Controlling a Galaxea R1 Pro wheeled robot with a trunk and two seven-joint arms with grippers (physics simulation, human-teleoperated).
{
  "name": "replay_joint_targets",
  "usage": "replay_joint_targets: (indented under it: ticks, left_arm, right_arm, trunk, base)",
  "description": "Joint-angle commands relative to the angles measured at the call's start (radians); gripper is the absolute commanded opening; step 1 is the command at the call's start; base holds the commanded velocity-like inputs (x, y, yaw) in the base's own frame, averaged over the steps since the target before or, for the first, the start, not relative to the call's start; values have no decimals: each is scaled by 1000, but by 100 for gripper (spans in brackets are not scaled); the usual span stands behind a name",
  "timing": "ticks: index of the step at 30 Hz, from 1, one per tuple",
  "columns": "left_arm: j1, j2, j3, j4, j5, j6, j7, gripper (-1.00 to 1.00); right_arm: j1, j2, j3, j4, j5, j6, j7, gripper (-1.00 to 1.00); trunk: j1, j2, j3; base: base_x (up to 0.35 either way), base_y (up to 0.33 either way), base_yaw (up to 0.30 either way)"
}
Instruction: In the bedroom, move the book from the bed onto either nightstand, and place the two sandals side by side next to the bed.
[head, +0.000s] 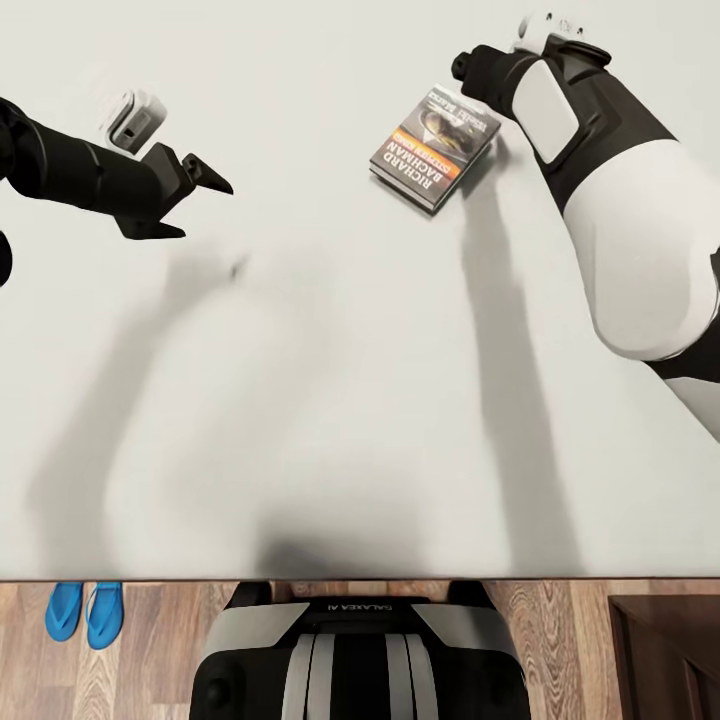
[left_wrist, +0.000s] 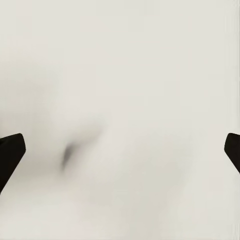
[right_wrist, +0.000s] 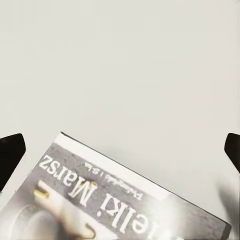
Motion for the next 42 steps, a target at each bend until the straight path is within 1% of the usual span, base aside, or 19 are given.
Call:
replay_joint_targets:
  ticks: [1, 12, 21, 24, 29, 30, 31, 34, 35, 36, 39, 42]
  left_arm:
    - [-1, 1, -1, 0, 4, 9, 7, 100]
    - [1, 3, -1, -1, 6, 9, 8, 100]
    - [2, 4, -4, -1, 7, 9, 8, 100]
    - [2, 3, -4, -1, 7, 9, 8, 100]
    - [2, 3, -5, -1, 7, 9, 8, 100]
    - [3, 3, -6, -1, 7, 9, 8, 100]
    - [3, 4, -6, -1, 7, 9, 8, 100]
    - [4, 4, -7, -1, 7, 9, 8, 100]
    - [4, 4, -7, -3, 7, 9, 8, 100]
    - [4, 4, -7, -3, 7, 9, 8, 100]
    - [7, 3, -7, -4, 6, 9, 8, 100]
    - [17, 2, -7, -5, 5, 9, 8, 100]
  right_arm:
    - [0, 1, -4, -2, -8, 4, -4, 100]
    - [8, -3, -11, 5, -12, 5, 7, 100]
    - [13, -1, -13, 1, -25, 2, 15, 100]
    - [12, -5, -19, -3, -46, 3, 16, 100]
    - [5, -10, -36, -4, -100, 3, 11, 100]
    - [3, -16, -42, -8, -127, 10, 8, 100]
    - [2, -21, -43, -10, -139, 18, 8, 100]
    - [-1, -39, -49, -19, -186, 83, 9, 100]
    - [-2, -47, -52, -30, -213, 147, 13, 100]
    - [-2, -47, -52, -30, -213, 147, 13, 100]
    - [-3, -57, -53, -57, -239, 240, 29, 100]
    - [-5, -65, -53, -77, -250, 321, 60, 100]
  trunk:
    - [0, 0, 0]
    - [0, 0, 0]
    - [0, 0, 0]
    - [0, 0, 0]
    - [0, 0, 0]
    - [0, 0, 0]
    - [0, 0, 0]
    - [0, 0, 0]
    - [0, 0, 0]
    - [0, 0, 0]
    - [0, 0, 0]
    - [0, 0, 0]
  base:
    - [49, 0, 0]
    - [36, 0, 0]
    - [13, 0, 0]
    - [2, 0, 0]
    - [1, 0, 0]
    - [0, 0, 0]
    - [0, 0, 0]
    - [0, 0, 0]
    - [0, 0, 0]
    - [0, 0, 0]
    - [0, 0, 0]
    - [0, 0, 0]
